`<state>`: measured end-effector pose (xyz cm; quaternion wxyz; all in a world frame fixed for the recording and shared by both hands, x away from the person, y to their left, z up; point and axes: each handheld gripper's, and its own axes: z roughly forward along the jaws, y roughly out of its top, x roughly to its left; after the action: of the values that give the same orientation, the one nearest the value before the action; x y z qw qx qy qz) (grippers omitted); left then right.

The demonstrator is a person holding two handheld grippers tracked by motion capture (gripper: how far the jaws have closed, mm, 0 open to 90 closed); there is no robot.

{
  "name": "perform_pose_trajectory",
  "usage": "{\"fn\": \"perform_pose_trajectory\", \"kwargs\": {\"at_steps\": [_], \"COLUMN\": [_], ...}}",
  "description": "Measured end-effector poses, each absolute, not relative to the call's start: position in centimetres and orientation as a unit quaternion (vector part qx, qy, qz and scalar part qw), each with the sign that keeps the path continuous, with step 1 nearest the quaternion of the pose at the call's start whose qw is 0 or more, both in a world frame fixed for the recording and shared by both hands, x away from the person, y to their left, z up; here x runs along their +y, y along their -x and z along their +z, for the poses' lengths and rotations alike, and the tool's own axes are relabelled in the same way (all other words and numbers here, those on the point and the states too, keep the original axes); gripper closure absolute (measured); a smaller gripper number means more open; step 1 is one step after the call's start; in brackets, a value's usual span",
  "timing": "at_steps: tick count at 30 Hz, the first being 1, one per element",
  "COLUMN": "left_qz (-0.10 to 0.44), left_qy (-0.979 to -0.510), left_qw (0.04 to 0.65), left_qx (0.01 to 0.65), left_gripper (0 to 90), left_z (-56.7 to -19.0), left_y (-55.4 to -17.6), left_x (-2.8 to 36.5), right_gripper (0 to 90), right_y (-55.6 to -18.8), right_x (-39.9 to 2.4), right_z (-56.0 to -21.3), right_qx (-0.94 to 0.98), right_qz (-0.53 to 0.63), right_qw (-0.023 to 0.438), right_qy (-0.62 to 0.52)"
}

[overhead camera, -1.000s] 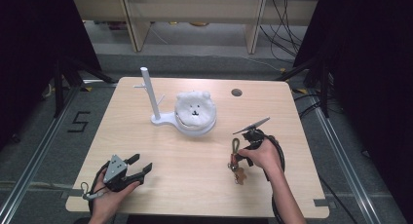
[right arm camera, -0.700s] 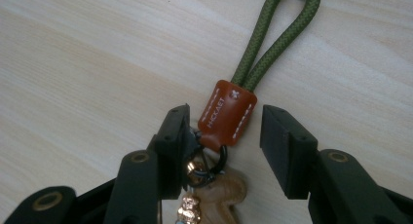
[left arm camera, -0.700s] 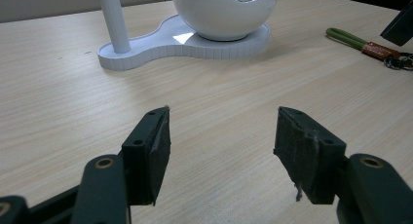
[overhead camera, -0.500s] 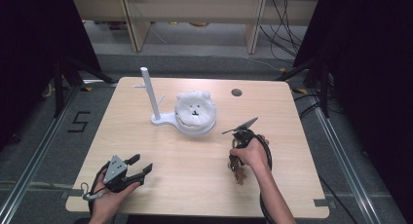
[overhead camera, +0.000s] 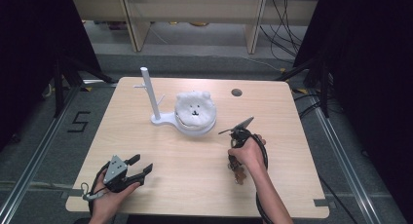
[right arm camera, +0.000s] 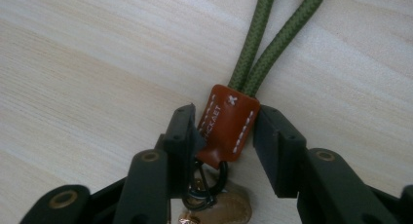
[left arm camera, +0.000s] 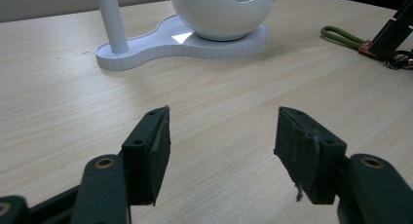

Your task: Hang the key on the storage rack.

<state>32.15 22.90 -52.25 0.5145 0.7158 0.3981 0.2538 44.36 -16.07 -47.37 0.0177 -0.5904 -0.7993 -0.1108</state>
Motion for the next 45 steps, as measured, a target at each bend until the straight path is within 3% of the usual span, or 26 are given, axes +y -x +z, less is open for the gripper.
{"fn": "perform_pose_trajectory", "kwargs": {"at_steps": [6, 13, 23, 32, 45], "left_qz": [0.254, 0.252, 0.252, 0.251, 0.251], "left_qy": [-0.717, -0.713, -0.716, -0.716, -0.713], "left_qw": [0.514, 0.52, 0.515, 0.514, 0.521], "left_qx": [0.397, 0.397, 0.398, 0.4, 0.396], "left_gripper": [37.3, 37.4, 37.5, 37.5, 37.0], "left_z": [-52.2, -52.3, -52.3, -52.2, -52.3], "left_y": [-32.1, -32.2, -32.1, -32.1, -32.2], "left_x": [22.9, 22.9, 22.9, 22.9, 23.0], "right_gripper": [73.5, 78.4, 78.9, 78.9, 79.0], "right_y": [-44.3, -43.8, -41.5, -39.8, -38.1], "right_x": [-16.1, -16.4, -17.5, -19.4, -18.4], "right_z": [-47.5, -47.3, -45.9, -44.9, -44.0], "right_qx": [-0.804, -0.813, -0.798, -0.791, -0.778], "right_qz": [-0.117, -0.139, -0.215, -0.306, -0.417], "right_qw": [0.019, 0.014, 0.011, -0.036, -0.058], "right_qy": [0.583, 0.566, 0.563, 0.529, 0.466]}}
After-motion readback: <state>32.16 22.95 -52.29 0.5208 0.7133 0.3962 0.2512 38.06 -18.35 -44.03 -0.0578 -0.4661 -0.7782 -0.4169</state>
